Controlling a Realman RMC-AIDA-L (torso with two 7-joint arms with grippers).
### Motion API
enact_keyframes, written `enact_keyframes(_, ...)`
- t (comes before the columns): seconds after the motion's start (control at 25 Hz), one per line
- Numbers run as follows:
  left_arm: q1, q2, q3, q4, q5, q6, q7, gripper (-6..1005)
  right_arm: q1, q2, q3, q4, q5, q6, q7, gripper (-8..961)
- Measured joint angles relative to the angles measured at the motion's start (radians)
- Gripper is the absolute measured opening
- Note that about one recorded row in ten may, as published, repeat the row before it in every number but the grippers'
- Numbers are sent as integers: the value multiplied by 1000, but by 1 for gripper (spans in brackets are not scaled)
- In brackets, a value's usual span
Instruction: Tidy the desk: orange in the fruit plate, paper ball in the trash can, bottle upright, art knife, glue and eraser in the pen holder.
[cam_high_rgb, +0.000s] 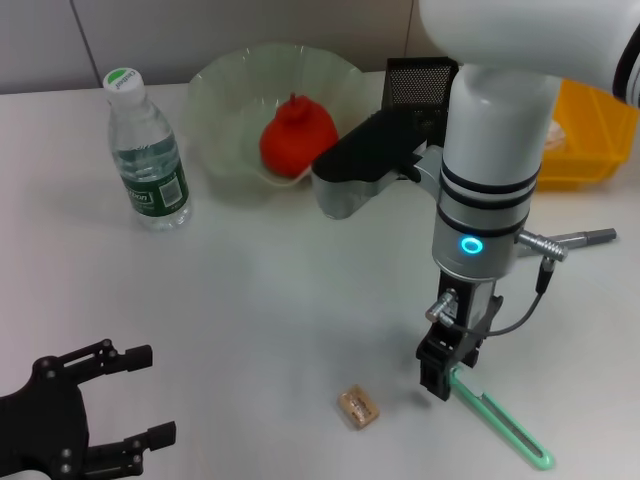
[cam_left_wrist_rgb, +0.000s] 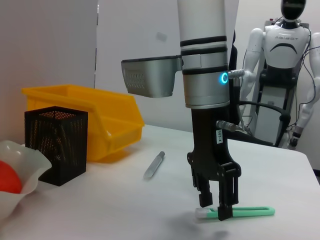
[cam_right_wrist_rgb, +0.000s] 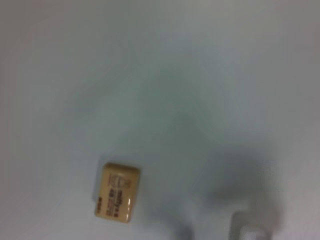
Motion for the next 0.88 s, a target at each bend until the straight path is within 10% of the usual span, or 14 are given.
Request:
enact_keyframes(0.36,-2,-2,0,0,-1,0,2,810,-1,0,-19,10,0,10,0,415)
enact_keyframes(0.88,-2,-3,0,-2,-1,-1,4,811,2,0,-58,27,17,37,1,343)
